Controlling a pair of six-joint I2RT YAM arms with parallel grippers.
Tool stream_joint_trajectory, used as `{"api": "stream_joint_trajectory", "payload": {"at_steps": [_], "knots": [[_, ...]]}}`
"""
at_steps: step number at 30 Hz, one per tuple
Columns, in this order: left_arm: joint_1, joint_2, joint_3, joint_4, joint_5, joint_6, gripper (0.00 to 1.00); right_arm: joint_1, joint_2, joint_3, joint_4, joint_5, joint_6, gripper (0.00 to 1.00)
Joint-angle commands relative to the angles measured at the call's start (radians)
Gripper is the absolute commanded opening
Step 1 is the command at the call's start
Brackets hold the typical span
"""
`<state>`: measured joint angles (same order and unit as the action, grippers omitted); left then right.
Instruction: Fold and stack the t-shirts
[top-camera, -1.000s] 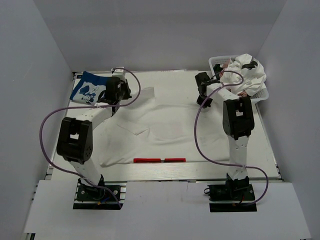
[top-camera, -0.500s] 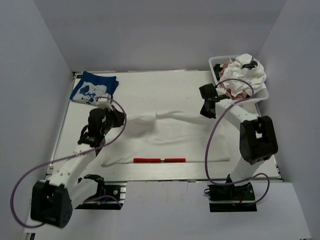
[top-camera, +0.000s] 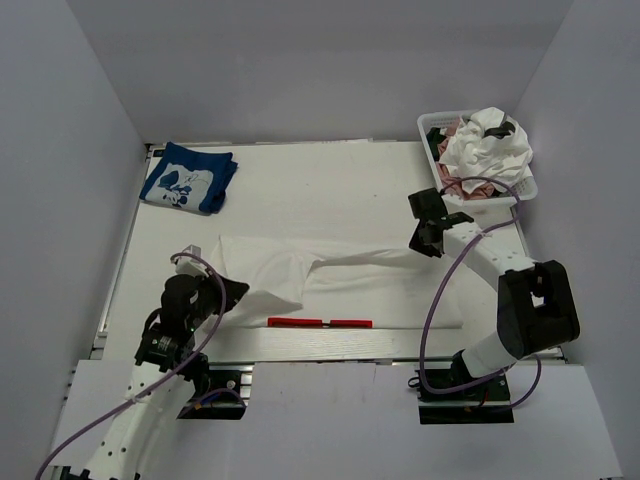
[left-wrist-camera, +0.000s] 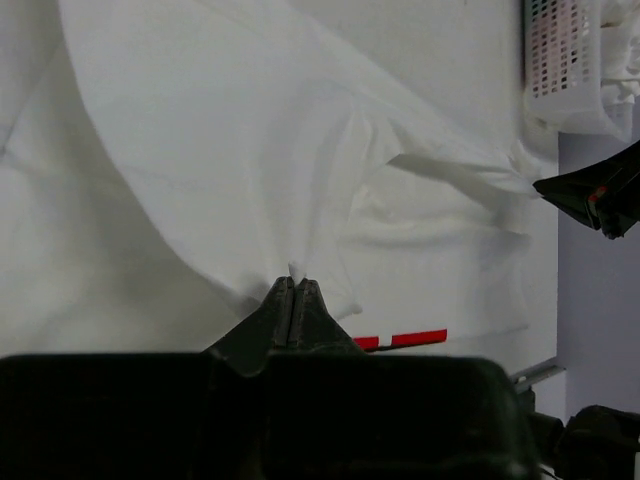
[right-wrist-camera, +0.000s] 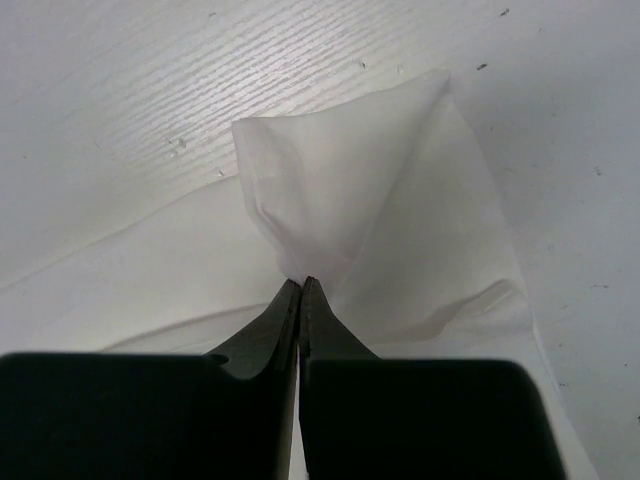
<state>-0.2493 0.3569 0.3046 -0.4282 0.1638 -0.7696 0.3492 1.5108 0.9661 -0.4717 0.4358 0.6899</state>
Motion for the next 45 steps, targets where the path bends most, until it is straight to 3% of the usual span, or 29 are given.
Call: {"api": "stream_joint_trajectory", "payload": {"at_steps": [1,5,6,7,8,9,10,12,16,17,22,28,33,35,39,45], "knots": [[-0.002,-0.045,0.008,-0.213,0.051,-0.099,0.00,0.002,-0.031,-0.039,0.019,0.017,0.011,0.03],[-0.002,-0.070,0.010,-0.305,0.088,-0.167,0.01,-0.001,-0.054,-0.061,0.016,0.033,0.022,0.04],[-0.002,-0.070,0.010,-0.325,0.100,-0.180,0.08,-0.003,-0.060,-0.064,0.013,0.052,0.026,0.04],[0.010,-0.061,0.019,-0.377,0.100,-0.191,0.17,0.002,-0.063,-0.081,0.010,0.072,0.023,0.17],[0.010,-0.049,0.019,-0.386,0.100,-0.191,0.50,-0.001,-0.067,-0.082,0.002,0.076,0.023,0.28],[0.010,-0.033,0.037,-0.386,0.100,-0.191,0.72,-0.001,-0.070,-0.087,-0.001,0.077,0.020,0.42],[0.010,-0.004,0.083,-0.397,0.091,-0.191,0.98,-0.006,-0.070,-0.090,-0.005,0.080,0.004,0.68],[-0.002,0.020,0.132,-0.386,0.076,-0.143,1.00,-0.007,-0.069,-0.078,-0.049,0.093,0.011,0.80],[-0.002,0.100,0.231,-0.252,0.023,-0.071,1.00,-0.013,-0.073,-0.044,-0.084,0.142,0.030,0.87],[-0.002,0.100,0.231,-0.251,0.023,-0.054,1.00,-0.016,-0.078,-0.044,-0.084,0.139,0.030,0.87],[-0.002,0.304,0.170,0.058,0.084,-0.025,1.00,-0.042,-0.051,0.000,-0.001,0.066,-0.044,0.87],[-0.002,0.686,0.169,0.299,0.137,0.012,1.00,-0.018,0.130,0.138,-0.030,0.010,-0.234,0.90],[-0.002,0.813,0.151,0.348,0.111,0.036,1.00,-0.006,0.242,0.155,-0.113,0.163,-0.196,0.90],[-0.002,0.858,0.142,0.332,0.036,0.009,1.00,-0.006,0.247,0.155,-0.181,0.225,-0.112,0.90],[0.012,0.958,0.153,0.267,0.017,-0.013,1.00,-0.047,0.188,0.100,-0.234,0.349,0.006,0.90],[0.012,1.060,0.217,0.180,-0.075,-0.065,1.00,-0.154,0.042,-0.061,-0.170,0.288,0.045,0.90]]}}
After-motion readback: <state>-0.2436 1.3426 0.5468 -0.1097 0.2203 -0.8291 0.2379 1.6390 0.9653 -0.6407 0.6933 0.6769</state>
